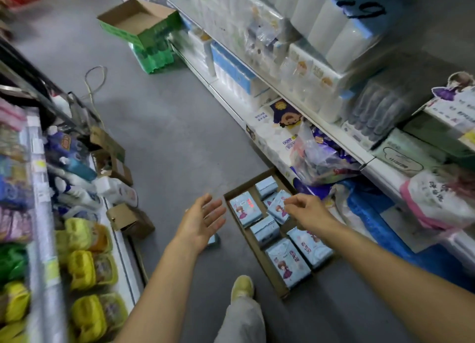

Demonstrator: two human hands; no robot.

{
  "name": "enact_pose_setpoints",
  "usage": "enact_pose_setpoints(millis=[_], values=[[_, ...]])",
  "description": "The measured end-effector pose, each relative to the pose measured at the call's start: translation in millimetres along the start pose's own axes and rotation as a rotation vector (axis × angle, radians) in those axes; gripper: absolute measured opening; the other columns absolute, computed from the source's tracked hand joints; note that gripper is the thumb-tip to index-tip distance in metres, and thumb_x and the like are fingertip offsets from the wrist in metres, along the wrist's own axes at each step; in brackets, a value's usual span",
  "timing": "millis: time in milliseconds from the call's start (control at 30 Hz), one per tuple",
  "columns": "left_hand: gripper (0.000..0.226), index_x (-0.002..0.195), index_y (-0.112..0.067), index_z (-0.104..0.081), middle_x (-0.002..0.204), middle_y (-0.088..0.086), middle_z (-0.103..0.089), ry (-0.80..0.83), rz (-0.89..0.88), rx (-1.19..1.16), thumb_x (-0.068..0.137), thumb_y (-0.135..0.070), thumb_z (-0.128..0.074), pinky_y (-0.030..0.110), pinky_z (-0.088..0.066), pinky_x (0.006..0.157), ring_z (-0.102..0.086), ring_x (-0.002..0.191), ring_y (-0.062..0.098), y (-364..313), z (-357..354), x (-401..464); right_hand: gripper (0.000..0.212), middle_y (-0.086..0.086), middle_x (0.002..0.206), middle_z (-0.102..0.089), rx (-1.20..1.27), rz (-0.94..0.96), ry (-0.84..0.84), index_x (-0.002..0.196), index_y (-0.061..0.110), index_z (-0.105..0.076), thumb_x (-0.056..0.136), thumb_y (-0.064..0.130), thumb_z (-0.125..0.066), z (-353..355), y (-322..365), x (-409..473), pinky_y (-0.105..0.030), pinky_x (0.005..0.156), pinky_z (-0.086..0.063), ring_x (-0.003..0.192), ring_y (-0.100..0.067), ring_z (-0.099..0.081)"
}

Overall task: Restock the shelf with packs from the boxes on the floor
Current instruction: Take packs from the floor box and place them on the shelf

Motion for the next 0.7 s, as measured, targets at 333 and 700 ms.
enact_pose_setpoints(millis=[333, 700], values=[[0.023, 0.122, -0.012, -0.051, 0.112, 0.011, -0.061, -0.202, 0.188, -0.004, 0.103, -0.023, -0.046, 0.034, -0.048, 0.071, -0.060, 0.082, 0.021, -16.6, 117.7, 122.4, 0.021, -0.003, 0.095, -0.063, -0.002, -0.207, 0.092, 0.115, 0.011, -0.062, 0.095, 0.013, -0.057, -115.3, 3.4, 94.7, -0.025, 0.067, -0.049, 0.087, -0.018, -0.061], [0.017, 0.111, -0.008, -0.057, 0.101, 0.012, -0.063, -0.335, 0.269, 0.177, 0.100, -0.019, -0.051, 0.025, -0.049, 0.056, -0.059, 0.083, 0.019, 9.9, 213.8, 299.7, 0.007, -0.004, 0.087, -0.068, -0.123, -0.285, 0.298, 0.098, 0.023, -0.062, 0.094, 0.020, -0.057, -305.9, -38.7, 253.7, -0.035, 0.071, -0.054, 0.082, -0.020, -0.065]])
Point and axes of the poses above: each hand's wrist, its own x-axis towards the middle knuckle, its own z-axis out of the back of the hand, y = z × x, the point moved 4 cm from there along x, towards the middle knuckle
